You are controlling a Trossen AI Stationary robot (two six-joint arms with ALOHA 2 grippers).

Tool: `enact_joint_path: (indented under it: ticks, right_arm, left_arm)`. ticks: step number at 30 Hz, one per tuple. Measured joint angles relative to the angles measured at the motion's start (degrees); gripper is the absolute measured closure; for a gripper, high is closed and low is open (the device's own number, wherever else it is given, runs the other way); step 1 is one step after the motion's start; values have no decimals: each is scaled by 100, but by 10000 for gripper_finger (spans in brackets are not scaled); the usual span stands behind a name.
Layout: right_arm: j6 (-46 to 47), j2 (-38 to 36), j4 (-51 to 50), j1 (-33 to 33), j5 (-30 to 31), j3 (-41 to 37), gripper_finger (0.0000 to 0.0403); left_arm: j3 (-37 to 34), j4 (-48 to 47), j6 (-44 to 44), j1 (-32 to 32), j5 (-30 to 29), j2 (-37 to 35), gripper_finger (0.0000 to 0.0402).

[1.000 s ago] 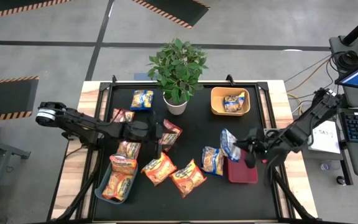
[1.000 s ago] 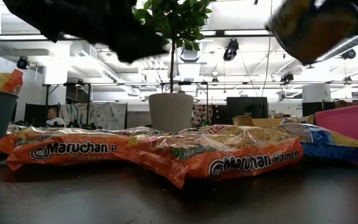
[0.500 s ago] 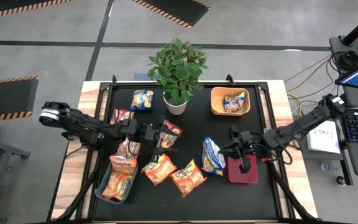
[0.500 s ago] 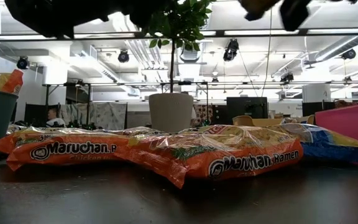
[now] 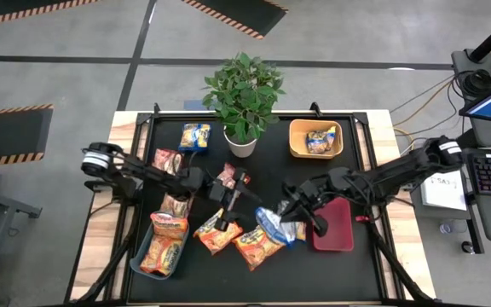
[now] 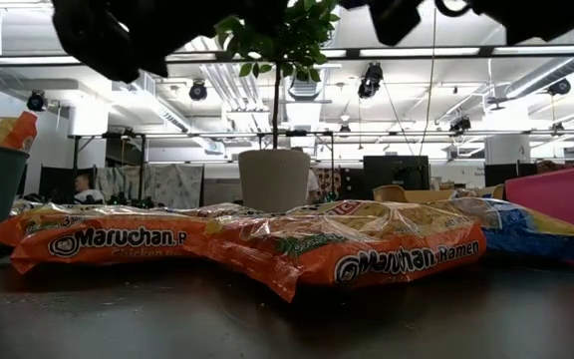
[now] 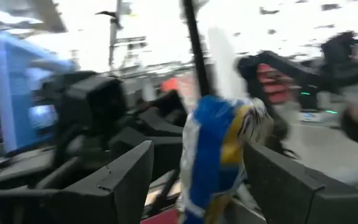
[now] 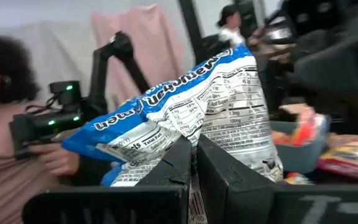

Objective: Sort Maruchan noodles
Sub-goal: Put the blue noodle pack into the yellow bin

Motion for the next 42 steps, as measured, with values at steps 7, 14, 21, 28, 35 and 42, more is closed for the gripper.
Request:
enact_joint_path:
  ticks: [7,14,21,28,35,42]
  right_arm:
    - [121,599,-5,-52,-449,486,394]
    - [292,874,-3,-232,-446,713,394]
    - [305,725,-107,-395,-451,697,394]
    - [348,404,-733,-575,-374,694,381]
    - [213,-250,-1620,-837,-233,694,297]
    - [-931,-1196,-3372,-636,1561,693,215]
  left_arm:
    - [367,162,-30,1,987,460,169]
    - [464,178,-118,-3,1291,565,174]
    - [453,200,-214,32,1251,563,276]
    - [325,145,-477,126,1341,544,356]
    - [-308,157,-492,142,995,-48,361]
    - [-1510,50,-691,120,-1546,-1189,362]
